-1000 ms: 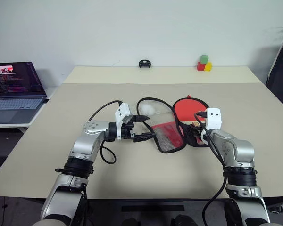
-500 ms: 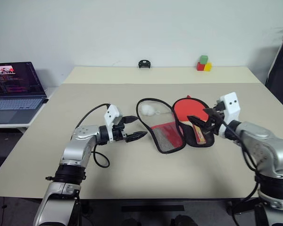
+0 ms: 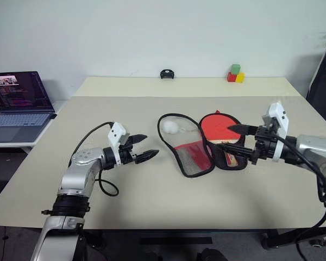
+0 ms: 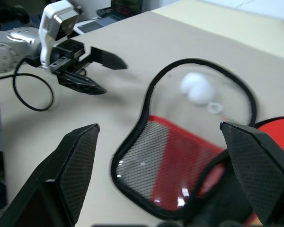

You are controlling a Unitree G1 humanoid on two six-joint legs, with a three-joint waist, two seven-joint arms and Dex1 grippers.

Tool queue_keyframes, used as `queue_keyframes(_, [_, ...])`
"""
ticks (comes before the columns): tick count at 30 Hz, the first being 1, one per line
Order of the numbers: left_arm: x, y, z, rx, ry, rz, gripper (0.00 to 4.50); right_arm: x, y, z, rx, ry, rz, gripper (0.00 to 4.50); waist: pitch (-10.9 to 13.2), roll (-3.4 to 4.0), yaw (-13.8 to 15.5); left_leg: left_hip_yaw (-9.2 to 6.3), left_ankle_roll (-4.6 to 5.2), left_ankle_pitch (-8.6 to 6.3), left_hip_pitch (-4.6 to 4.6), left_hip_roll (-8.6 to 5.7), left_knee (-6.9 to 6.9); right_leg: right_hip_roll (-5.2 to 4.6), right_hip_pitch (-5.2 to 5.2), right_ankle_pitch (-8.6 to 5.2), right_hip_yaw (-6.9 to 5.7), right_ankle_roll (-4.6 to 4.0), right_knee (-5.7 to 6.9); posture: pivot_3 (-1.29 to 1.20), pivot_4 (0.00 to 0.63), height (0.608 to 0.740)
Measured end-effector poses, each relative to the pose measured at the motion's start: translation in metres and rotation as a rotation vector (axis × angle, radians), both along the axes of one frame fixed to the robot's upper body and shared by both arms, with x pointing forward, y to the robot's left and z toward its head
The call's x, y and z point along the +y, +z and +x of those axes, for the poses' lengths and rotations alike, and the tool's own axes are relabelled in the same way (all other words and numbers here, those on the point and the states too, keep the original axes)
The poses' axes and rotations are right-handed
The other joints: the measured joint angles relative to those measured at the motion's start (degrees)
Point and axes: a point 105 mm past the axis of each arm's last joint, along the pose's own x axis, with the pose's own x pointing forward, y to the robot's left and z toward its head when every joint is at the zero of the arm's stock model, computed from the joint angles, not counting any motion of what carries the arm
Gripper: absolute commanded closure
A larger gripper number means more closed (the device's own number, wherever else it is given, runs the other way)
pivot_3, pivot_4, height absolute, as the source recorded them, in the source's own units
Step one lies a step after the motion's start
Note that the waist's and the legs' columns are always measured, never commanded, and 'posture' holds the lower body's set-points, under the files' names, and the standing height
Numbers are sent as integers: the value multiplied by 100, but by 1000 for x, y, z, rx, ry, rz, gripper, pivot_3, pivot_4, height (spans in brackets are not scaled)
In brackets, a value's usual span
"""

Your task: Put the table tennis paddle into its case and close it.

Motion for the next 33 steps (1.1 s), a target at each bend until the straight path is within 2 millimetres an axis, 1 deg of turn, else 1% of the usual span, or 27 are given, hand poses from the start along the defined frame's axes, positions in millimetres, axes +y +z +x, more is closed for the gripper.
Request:
queue_keyframes(2, [2, -7, 3, 8, 25, 24, 0, -1, 0, 2, -9, 0, -2, 22, 0, 0, 3, 0, 0, 0, 0, 0, -1, 0, 0, 0, 1, 0, 0, 0, 150, 740])
queue_keyframes(4, [0, -15, 9, 22, 46, 39, 0, -1, 0, 3, -15, 0, -4, 22, 0, -2, 16, 0, 0, 0, -2, -1, 0, -2, 0, 0, 0, 0, -1, 0, 150, 740])
queue_keyframes(7, [-10, -23, 21, 34, 62, 59, 0, -1, 1, 3, -26, 0, -4, 22, 2, -7, 33, 0, 0, 0, -3, -2, 2, -2, 0, 0, -2, 0, 0, 0, 150, 740])
queue_keyframes(10, [-20, -24, 31, 27, 64, 71, 0, -1, 2, 3, -30, 0, -4, 22, 2, -8, 36, 1, 0, 0, -4, -3, 2, -2, 0, 0, -2, 0, -1, 0, 150, 740])
queue_keyframes(11, [-24, -24, 37, 30, 66, 71, 0, -1, 1, 3, -30, -2, -4, 22, 2, -9, 41, 1, 0, 0, -5, -3, 2, -1, 0, 0, -4, 0, -1, 0, 150, 740])
queue_keyframes(14, [-38, -24, 46, 32, 45, 81, 0, -2, 1, 3, -30, -8, -7, 22, 3, -10, 43, 2, 0, 0, -5, -5, 2, -1, 0, 0, -4, 0, -2, 0, 150, 740])
queue_keyframes(19, [-63, -33, 53, 64, -3, 103, 0, -8, 1, 2, -24, -35, 5, 22, 5, -13, 33, 5, 0, 0, -6, -5, 1, -1, -2, 0, -6, 0, -2, 0, 150, 740])
queue_keyframes(21, [-75, -31, 54, 60, -31, 97, 0, -13, 5, 2, -35, -55, 8, 22, 6, -15, 34, 5, 0, 0, -7, -5, 2, -1, -3, 0, -8, 0, -2, 0, 150, 740])
queue_keyframes(23, [-92, -21, 56, 38, -66, 76, 0, -17, 8, 1, -39, -71, 7, 22, 9, -20, 43, 3, 0, 0, -9, -5, 2, -1, -2, 0, -6, 0, -3, 0, 150, 740])
queue_keyframes(25, [-111, -6, 56, 1, -111, 48, 0, -20, 10, 0, -45, -83, 8, 22, 11, -24, 49, 3, 0, 0, -11, -6, 3, -1, -2, 0, -5, 0, -4, 0, 150, 740])
queue_keyframes(29, [-164, 45, 54, -84, -226, -71, 0, -26, 13, -2, -53, -115, 4, 22, 20, -40, 85, 4, 0, 0, -16, -7, 5, -1, -3, 0, -8, 1, -8, 0, 150, 740])
queue_keyframes(30, [-175, 58, 52, -107, -247, -93, 0, -28, 14, -2, -51, -127, 7, 22, 20, -40, 93, 6, 0, 0, -16, -6, 4, -1, -3, 0, -8, 1, -11, 0, 150, 740])
queue_keyframes(31, [-183, 69, 51, -134, -265, -110, 0, -30, 14, -2, -52, -142, 10, 22, 20, -40, 84, 11, 0, 0, -14, -6, 3, -1, -3, 0, -7, 1, -11, 0, 150, 740])
queue_keyframes(33, [-194, 79, 50, -158, -274, -124, 0, -32, 13, -2, -41, -154, 9, 22, 20, -40, 52, 16, 1, 0, -8, -5, -2, 0, -3, 0, -6, 1, -9, 0, 150, 740])
